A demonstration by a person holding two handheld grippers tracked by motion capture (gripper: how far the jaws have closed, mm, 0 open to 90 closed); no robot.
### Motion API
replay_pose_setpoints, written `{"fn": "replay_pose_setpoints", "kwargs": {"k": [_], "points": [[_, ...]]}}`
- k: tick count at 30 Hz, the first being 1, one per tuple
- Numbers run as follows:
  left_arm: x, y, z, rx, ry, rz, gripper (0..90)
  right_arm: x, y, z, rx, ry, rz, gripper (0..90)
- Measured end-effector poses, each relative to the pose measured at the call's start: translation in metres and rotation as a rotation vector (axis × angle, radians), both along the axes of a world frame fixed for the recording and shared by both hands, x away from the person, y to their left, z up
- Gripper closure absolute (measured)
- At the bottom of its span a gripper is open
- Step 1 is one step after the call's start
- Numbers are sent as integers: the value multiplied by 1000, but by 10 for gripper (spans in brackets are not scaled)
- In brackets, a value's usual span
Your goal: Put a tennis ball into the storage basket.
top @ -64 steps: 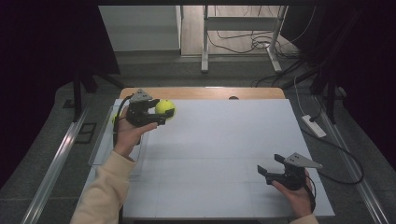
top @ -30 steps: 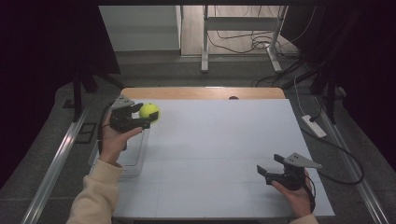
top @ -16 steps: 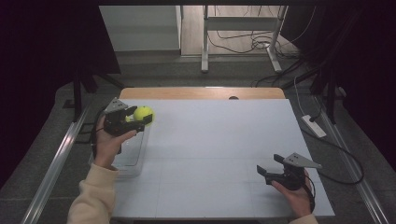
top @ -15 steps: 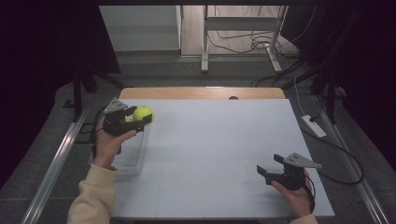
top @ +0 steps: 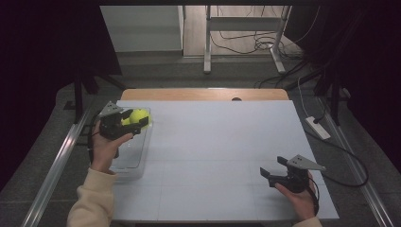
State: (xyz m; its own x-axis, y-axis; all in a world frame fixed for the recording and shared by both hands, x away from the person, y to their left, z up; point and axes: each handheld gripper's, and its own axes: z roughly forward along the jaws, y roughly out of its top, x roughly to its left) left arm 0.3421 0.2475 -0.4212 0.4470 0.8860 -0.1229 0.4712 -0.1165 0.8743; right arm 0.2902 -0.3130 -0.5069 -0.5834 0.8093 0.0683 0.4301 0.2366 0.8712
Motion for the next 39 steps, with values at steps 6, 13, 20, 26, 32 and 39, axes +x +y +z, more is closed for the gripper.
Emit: {"fn": "replay_pose_setpoints", "kwargs": {"k": [6,13,20,26,32,39], "points": [[-1,4,-3,3,5,12,285,1,0,0,1,1,1,126],[-2,12,-7,3,7,50,285,0,0,0,0,0,0,127],[-5,25,-9,-5,11,86,285,0,0,0,-2,1,0,127],[-6,36,-12,6,25,126,285,0,0,0,-4,0,3,127],[-6,45,-13,0,34,155,285,0,0,0,-4,0,3,127],[-6,51,-15,17,50,183,285,0,0,-1,-4,0,6,127]]}}
